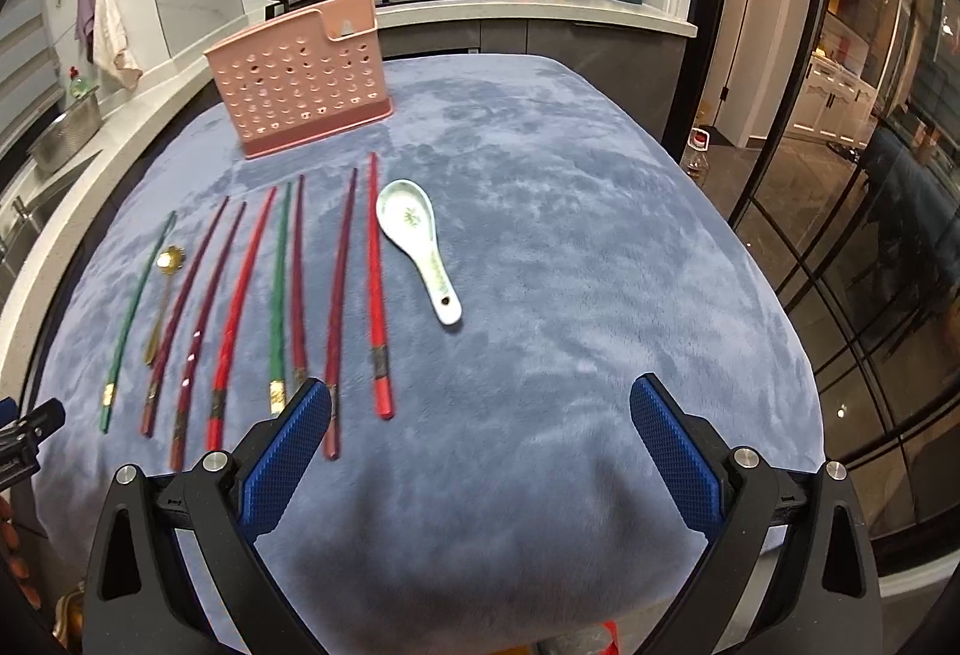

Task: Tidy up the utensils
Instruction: 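Grasp the green chopstick with the left tool while the right tool grasps the white ceramic spoon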

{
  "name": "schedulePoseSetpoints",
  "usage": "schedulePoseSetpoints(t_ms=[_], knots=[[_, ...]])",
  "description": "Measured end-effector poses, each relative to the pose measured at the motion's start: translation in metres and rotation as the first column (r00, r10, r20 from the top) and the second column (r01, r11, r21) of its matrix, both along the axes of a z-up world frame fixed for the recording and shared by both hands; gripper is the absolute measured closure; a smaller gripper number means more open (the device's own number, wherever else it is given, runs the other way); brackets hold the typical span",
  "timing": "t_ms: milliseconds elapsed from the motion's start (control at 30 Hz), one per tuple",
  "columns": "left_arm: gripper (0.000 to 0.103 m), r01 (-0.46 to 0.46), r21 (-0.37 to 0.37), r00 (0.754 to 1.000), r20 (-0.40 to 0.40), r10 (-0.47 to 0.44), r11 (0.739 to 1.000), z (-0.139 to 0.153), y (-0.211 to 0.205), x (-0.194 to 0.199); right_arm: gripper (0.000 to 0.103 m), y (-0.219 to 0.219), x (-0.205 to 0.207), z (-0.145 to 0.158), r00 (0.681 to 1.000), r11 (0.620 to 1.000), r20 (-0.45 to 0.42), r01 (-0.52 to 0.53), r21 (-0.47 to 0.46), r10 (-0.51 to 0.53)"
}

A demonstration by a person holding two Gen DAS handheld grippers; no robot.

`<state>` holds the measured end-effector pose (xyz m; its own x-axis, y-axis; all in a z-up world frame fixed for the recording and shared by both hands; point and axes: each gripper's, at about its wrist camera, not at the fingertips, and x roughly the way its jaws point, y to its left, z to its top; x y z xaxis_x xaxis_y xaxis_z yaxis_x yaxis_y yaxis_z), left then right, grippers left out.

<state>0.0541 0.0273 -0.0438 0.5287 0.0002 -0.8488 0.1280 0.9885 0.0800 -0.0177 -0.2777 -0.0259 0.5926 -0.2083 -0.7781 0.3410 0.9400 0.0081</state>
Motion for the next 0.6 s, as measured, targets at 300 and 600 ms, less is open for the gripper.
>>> schedulePoseSetpoints(t_ms=[300,600], knots=[[0.021,0.067,0.010,0.997,-0.031,-0.067,0.998,-0.021,-0.018,0.017,0.013,-0.004,0.037,-0.018,0.999,0.998,0.009,-0.050,-0.033,0.050],[0.037,0.074,-0.064,0.995,-0.067,-0.078,0.995,-0.029,-0.017,0.026,0.048,-0.030,0.067,-0.037,0.999,0.984,0.004,-0.048,0.169,0.048]])
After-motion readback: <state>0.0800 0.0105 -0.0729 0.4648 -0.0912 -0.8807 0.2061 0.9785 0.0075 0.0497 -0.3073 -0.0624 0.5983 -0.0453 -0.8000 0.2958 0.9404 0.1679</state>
